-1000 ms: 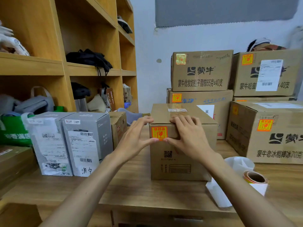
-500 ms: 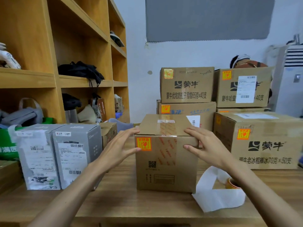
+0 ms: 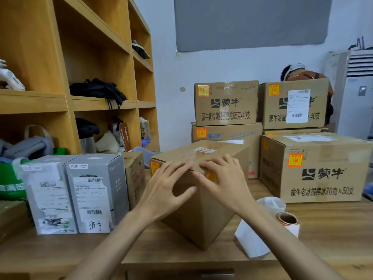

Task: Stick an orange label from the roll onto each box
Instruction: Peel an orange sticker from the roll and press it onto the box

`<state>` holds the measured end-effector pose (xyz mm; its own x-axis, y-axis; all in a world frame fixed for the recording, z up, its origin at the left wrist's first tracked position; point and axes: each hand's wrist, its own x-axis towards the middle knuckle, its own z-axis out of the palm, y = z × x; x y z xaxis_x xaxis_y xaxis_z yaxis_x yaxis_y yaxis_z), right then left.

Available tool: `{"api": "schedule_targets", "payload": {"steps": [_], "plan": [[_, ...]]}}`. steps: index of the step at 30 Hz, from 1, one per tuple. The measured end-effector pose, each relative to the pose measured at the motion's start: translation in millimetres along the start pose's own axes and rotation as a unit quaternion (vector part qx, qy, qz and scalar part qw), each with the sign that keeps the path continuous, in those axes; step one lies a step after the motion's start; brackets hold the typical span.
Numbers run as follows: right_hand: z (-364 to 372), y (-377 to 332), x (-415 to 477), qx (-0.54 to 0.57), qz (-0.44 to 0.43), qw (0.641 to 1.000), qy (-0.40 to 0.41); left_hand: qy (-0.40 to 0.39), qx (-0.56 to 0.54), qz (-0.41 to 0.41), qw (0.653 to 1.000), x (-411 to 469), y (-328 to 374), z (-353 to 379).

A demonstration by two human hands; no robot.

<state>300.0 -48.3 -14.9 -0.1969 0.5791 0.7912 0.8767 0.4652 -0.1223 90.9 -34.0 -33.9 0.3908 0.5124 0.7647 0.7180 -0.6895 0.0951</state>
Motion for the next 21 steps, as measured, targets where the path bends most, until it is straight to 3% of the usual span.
{"api": "schedule_targets", "payload": {"steps": [3,5,13,16,21], "plan": [[-14,10,4,0.113,0.000,0.993,-0.018,0.015,0.018,-0.019,1.000,-3,2,1],[-20,26,7,0.123,0.009,0.992,-0.024,0.015,0.015,-0.047,0.999,-2,-1,0],[-27,95,8,0.008,0.057,0.994,-0.095,-0.011,0.007,-0.161,0.987,-4,-41,-16],[-23,108,6,-0.038,0.042,0.993,-0.107,-0.034,-0.059,-0.213,0.975,-5,-49,-14],[-17,124,13,-0.120,0.005,0.988,-0.101,-0.059,-0.163,-0.226,0.959,10,-51,-6]]}}
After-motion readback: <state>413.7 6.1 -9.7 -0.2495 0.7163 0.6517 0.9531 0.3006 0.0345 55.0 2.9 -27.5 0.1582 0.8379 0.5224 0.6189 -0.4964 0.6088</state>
